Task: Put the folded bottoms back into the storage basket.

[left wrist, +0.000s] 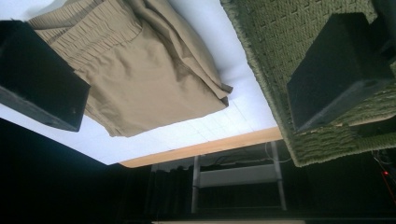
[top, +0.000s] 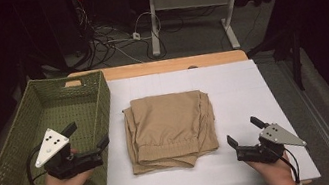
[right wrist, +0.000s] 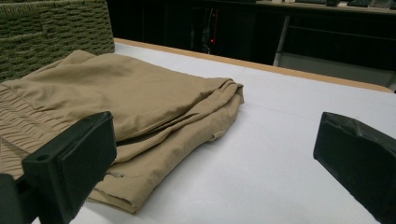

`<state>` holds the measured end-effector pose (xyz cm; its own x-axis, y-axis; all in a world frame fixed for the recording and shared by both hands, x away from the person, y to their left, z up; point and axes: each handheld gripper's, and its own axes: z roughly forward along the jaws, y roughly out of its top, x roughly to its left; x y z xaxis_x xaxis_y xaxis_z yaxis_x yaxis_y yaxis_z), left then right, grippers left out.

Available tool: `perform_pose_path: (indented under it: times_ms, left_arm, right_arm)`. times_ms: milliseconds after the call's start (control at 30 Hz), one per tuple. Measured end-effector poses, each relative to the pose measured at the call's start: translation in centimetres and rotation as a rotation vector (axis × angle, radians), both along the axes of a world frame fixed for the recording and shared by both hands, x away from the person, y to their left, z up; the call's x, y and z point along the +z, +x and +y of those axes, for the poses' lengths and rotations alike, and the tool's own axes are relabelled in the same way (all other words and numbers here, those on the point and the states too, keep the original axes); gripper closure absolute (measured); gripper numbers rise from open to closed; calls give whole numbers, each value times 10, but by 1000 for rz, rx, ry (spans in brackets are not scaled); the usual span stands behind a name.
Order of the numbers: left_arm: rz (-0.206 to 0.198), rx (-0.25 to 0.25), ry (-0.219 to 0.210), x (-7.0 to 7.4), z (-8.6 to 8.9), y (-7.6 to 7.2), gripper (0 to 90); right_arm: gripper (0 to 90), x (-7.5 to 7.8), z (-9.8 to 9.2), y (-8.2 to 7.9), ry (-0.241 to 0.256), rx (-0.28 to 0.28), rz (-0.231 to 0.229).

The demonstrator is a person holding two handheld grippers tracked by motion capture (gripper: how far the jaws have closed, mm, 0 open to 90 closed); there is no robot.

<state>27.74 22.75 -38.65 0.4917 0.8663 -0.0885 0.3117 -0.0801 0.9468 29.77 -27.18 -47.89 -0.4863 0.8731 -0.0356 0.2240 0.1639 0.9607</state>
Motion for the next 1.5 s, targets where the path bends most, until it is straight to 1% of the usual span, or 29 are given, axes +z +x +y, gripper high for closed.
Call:
perform_pose_path:
  times_ms: [33,100,133,233,267,300,467,500,600,733,767,800,867,1000,1033,1067,1100,1133,1167,1200,1233,1267,1300,1333,1367,1400,1433,1467,1500]
  left_arm:
    - [1,12,-5,2,-2,-1,0]
    - [-2,12,-6,3,-3,-1,0]
    - [-6,13,4,4,-5,-2,0]
    - [-4,-1,-8,5,-7,-4,0]
    - [-1,-8,-11,6,-9,-5,0]
    - [13,-20,0,7,-14,-8,0]
    - [-1,-50,4,12,-25,-13,0]
    - [-2,-76,-1,13,-33,-14,0]
    - [6,-106,5,11,-43,-14,0]
    - [16,-122,19,6,-53,-14,0]
    - [31,-143,16,1,-60,-13,0]
    - [31,-143,16,1,-60,-13,0]
    - [52,-165,14,-6,-73,-11,0]
    - [103,-206,45,-24,-93,-6,0]
    - [111,-214,59,-29,-98,-4,0]
    - [111,-214,59,-29,-98,-4,0]
    - [116,-220,78,-35,-103,-3,0]
    - [127,-216,97,-42,-108,-2,0]
    - [168,-229,128,-53,-115,0,0]
    - [168,-229,128,-53,-115,0,0]
    - [179,-231,142,-58,-118,-1,0]
    - [220,-234,179,-67,-122,-1,0]
    - [220,-234,179,-67,-122,-1,22]
    - [238,-238,176,-73,-119,-4,104]
    - [238,-238,176,-73,-119,-4,227]
    - [228,-227,173,-76,-116,-7,227]
    - [249,-200,181,-83,-111,-11,377]
    - [249,-200,181,-83,-111,-11,418]
    - [260,-182,199,-87,-109,-14,463]
  right_arm:
    - [2,0,0,0,-3,0,1]
    - [2,-1,1,0,-24,2,1]
    - [2,-1,2,0,-28,4,-1]
    - [2,0,3,0,-29,12,2]
    - [2,0,3,0,-29,12,2]
    - [2,1,5,-2,-44,14,-5]
    - [3,3,8,-5,-52,22,-6]
    - [3,3,9,-6,-70,25,-14]
    - [3,3,10,-5,-61,28,-10]
    - [3,3,10,-4,-61,25,-5]
    - [3,3,11,-3,-56,27,-7]
    - [3,3,11,-3,-56,27,-7]
    - [7,1,13,0,-59,33,10]
    - [48,-1,16,6,-59,54,36]
    - [64,-2,16,8,-62,59,44]
    - [82,-2,17,9,-65,64,52]
    - [82,-2,17,9,-65,64,52]
    - [133,-4,19,12,-70,66,77]
    - [157,-4,20,14,-65,72,86]
    - [163,-5,22,15,-70,75,98]
    - [185,-5,24,17,-75,76,110]
    - [219,-6,25,18,-72,82,127]
    - [237,-7,27,20,-72,91,142]
    - [261,-7,29,21,-73,92,158]
    - [261,-7,29,21,-73,92,158]
    - [303,-8,30,22,-79,93,177]
    - [398,-7,34,24,-93,98,209]
    - [398,-7,34,24,-93,98,209]
    - [473,-6,37,26,-95,95,223]
